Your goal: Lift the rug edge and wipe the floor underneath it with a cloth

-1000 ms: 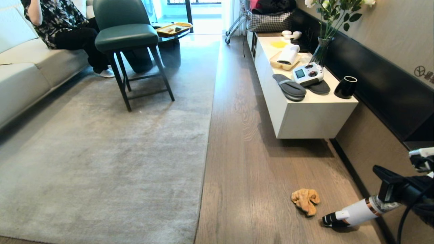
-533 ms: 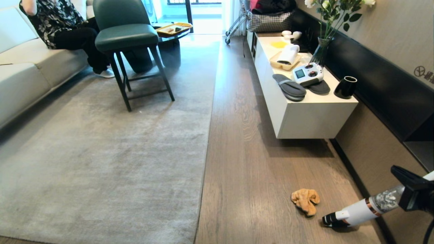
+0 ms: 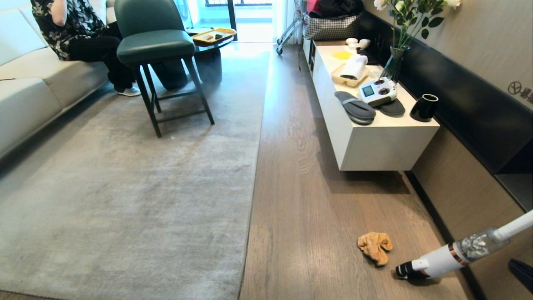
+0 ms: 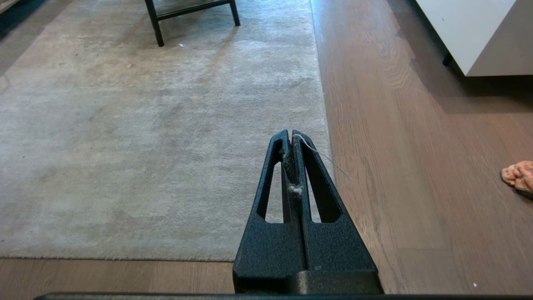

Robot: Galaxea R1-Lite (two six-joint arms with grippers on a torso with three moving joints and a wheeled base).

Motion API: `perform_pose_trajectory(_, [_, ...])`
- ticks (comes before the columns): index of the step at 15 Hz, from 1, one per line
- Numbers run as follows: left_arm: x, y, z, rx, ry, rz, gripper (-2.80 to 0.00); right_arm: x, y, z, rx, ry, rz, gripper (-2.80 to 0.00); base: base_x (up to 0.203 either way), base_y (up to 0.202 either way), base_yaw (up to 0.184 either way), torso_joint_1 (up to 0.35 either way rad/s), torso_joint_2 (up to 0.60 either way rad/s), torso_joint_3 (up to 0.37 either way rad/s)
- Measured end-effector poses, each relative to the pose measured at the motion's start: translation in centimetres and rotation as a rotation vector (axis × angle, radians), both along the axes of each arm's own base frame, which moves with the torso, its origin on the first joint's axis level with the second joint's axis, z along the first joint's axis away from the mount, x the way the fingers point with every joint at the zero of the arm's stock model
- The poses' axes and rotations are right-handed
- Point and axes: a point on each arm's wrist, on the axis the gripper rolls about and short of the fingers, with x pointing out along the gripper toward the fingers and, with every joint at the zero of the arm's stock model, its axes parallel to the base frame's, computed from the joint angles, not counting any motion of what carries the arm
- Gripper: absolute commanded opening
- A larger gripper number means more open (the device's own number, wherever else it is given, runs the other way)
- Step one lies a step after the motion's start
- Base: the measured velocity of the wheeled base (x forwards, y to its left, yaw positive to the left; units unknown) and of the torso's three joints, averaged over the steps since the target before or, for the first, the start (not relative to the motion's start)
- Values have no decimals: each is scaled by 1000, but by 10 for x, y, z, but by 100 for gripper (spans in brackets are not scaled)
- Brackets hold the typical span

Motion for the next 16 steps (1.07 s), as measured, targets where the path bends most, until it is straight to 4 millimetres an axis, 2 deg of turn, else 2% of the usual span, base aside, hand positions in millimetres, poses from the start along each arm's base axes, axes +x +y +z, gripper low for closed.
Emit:
perform_pose_trajectory(4, [0,0,0,0,0,0,-280,-32,2,-18,3,44,24,-280,0,0,0,0,0,0])
perform_pose_trajectory(8, [0,0,0,0,0,0,-280,-55,2,-30,-7,24,-17,-280,0,0,0,0,0,0])
perform_pose_trajectory(16, [0,0,0,0,0,0,-280,-78,1,-37,37,-226,-55,-280,0,0,0,0,0,0])
